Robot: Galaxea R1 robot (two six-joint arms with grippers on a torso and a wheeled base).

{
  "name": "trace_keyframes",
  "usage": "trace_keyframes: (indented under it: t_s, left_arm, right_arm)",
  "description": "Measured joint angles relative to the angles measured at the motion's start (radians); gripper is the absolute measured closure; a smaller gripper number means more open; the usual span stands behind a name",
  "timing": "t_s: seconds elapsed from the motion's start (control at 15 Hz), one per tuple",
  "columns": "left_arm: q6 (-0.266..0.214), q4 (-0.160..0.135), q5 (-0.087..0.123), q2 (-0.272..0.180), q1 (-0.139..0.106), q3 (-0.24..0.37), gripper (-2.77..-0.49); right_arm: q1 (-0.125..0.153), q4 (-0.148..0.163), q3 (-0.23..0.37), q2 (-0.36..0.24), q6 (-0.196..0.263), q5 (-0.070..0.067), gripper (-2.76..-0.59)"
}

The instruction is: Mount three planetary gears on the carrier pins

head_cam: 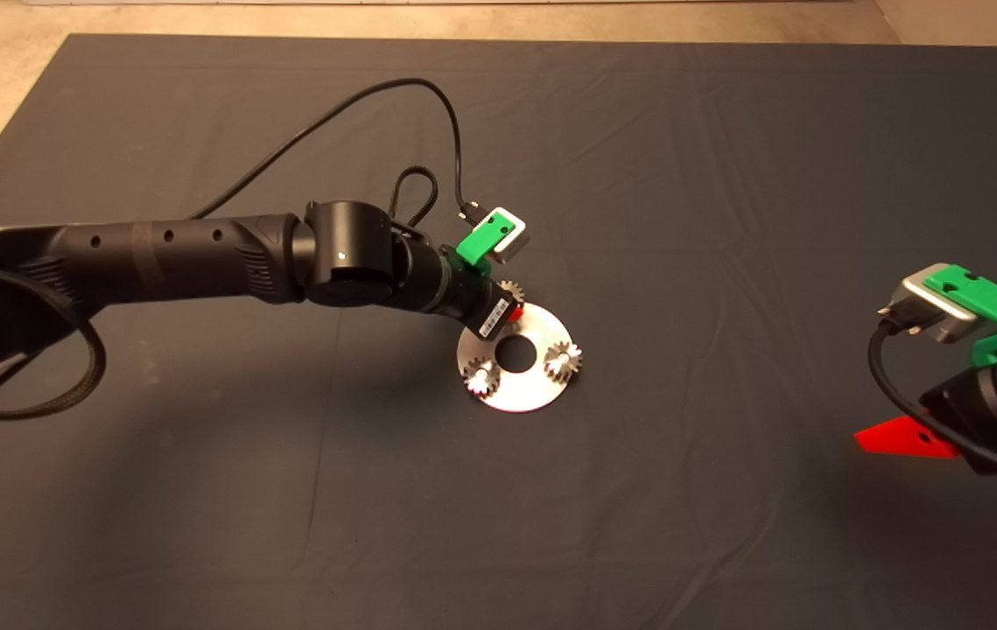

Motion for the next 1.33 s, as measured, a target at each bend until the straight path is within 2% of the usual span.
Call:
trace_keyframes:
  t_s: [0.67, 0.73, 0.93, 1.13, 1.2, 1.27, 1.33]
  left_arm:
    - [-0.001, -0.002, 0.004, 0.000, 0.006, 0.001, -1.04]
    - [-0.001, -0.003, 0.004, 0.000, 0.006, 0.002, -1.15]
    - [-0.001, -0.005, 0.003, -0.001, 0.006, 0.003, -1.29]
    - [0.000, -0.006, 0.007, -0.008, 0.005, 0.009, -1.31]
    - [0.000, -0.006, 0.018, -0.018, 0.005, 0.022, -1.31]
    - [0.000, -0.007, 0.040, -0.037, 0.005, 0.049, -1.31]
    - [-0.001, -0.007, 0.078, -0.063, 0.004, 0.081, -1.31]
  right_arm:
    - [0.000, 0.000, 0.000, 0.000, 0.000, 0.000, -1.91]
    - [0.000, 0.000, 0.000, 0.000, 0.000, -0.001, -1.92]
    - [0.000, 0.000, -0.001, 0.000, 0.000, -0.001, -1.91]
    - [0.000, 0.000, -0.001, 0.000, 0.000, -0.005, -1.91]
    - [0.000, 0.000, -0.001, 0.000, -0.001, -0.008, -1.91]
    - [0.000, 0.000, -0.001, 0.000, -0.002, -0.012, -1.91]
    - [0.000, 0.000, -0.002, 0.000, -0.004, -0.016, -1.91]
